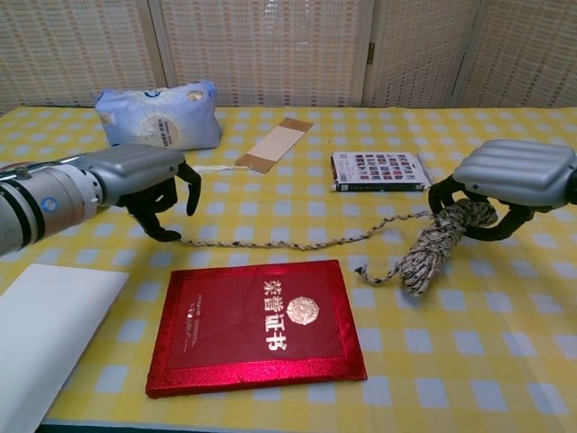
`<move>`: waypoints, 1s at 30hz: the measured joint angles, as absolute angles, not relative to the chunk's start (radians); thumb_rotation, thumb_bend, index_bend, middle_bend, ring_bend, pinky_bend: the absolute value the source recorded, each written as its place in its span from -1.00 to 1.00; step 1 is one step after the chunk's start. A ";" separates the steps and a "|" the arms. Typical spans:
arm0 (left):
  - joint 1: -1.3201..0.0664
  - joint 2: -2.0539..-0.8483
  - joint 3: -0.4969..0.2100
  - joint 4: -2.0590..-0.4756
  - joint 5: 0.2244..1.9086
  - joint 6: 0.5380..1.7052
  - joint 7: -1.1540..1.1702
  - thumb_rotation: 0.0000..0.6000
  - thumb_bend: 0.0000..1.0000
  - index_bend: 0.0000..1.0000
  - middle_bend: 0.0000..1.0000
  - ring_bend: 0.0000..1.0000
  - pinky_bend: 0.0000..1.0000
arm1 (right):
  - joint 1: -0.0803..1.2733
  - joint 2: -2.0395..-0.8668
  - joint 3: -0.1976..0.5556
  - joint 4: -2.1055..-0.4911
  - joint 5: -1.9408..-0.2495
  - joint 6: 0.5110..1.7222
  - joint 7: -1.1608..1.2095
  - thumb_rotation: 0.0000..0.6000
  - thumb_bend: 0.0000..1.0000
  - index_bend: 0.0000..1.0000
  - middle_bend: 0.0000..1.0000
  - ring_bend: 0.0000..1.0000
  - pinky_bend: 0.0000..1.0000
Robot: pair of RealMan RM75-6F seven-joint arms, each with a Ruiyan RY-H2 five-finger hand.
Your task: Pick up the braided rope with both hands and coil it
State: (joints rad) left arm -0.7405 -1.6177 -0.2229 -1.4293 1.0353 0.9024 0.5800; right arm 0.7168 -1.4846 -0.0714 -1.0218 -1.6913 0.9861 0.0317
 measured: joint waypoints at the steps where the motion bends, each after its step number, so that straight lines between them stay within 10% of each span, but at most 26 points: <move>1: -0.745 -1.628 -0.222 -1.423 1.024 0.906 0.588 1.00 -0.25 0.10 0.89 0.73 0.75 | 0.717 -1.485 -0.072 -1.020 -1.691 0.985 0.033 1.00 0.10 0.49 0.15 0.23 0.01; 30: -0.801 -1.766 -0.199 -1.294 0.867 0.963 0.654 1.00 -0.20 0.15 0.92 0.76 0.79 | 0.713 -1.498 -0.080 -0.989 -1.676 0.982 0.058 1.00 0.10 0.49 0.15 0.23 0.01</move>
State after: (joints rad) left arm -0.8014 -1.7664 -0.1990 -1.2943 0.8666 0.9627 0.6544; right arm 0.7128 -1.4982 -0.0797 -0.9890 -1.6757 0.9824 0.0581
